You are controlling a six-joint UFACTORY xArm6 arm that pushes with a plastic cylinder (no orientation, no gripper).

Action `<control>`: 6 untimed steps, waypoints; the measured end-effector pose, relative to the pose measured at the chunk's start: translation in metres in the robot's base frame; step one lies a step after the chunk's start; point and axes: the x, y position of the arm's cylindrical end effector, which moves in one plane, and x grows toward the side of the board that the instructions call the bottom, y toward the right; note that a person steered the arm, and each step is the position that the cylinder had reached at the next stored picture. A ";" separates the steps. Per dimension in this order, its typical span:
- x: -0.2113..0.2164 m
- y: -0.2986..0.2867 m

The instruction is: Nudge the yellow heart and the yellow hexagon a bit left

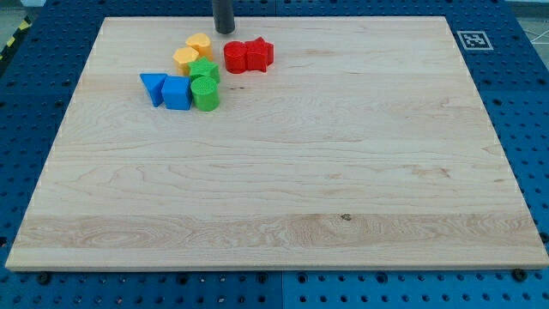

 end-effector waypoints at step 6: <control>0.049 -0.022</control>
